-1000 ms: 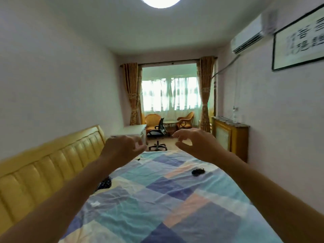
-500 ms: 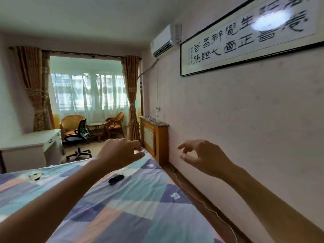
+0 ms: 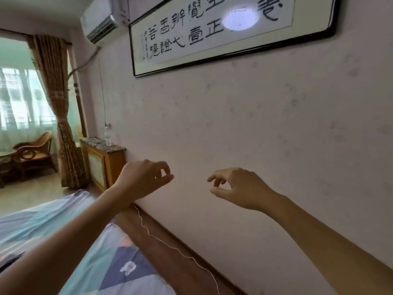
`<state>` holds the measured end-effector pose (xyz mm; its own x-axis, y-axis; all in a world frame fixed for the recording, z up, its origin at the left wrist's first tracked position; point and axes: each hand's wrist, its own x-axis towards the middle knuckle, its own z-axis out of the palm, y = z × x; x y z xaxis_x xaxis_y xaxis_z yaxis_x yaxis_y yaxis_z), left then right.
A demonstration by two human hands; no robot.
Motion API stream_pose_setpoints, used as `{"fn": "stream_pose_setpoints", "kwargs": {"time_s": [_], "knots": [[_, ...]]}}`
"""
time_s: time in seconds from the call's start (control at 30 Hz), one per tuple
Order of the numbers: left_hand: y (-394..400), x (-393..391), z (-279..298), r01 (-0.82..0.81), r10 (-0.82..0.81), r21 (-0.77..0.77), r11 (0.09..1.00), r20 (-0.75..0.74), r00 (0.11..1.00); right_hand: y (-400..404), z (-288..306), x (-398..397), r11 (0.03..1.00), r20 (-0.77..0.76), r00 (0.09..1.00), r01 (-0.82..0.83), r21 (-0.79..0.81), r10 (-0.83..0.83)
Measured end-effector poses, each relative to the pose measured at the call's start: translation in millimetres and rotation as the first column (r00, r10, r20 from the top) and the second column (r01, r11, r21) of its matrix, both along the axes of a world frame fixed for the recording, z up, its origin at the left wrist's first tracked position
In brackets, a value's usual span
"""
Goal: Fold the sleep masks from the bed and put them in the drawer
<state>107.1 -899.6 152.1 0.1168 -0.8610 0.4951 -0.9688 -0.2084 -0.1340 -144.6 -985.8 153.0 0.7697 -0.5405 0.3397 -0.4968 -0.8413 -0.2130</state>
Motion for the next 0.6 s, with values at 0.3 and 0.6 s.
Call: {"fn": "stream_pose_setpoints", "kwargs": {"time_s": [0.3,0.6], "knots": [[-198.2,-8.5,-14.6,-0.053,0.053,0.028,0.998,0.003,0.999,-218.5,-0.4,-2.7,0.998,-0.014,0.999,-0.031,-0.052,0.03],[-269.1,41.0,0.3,-0.382,0.385,-0.065,0.922,0.032,0.922,-386.1,14.6,87.2,0.955,-0.025,0.955,-0.295,-0.009,0.295]]}}
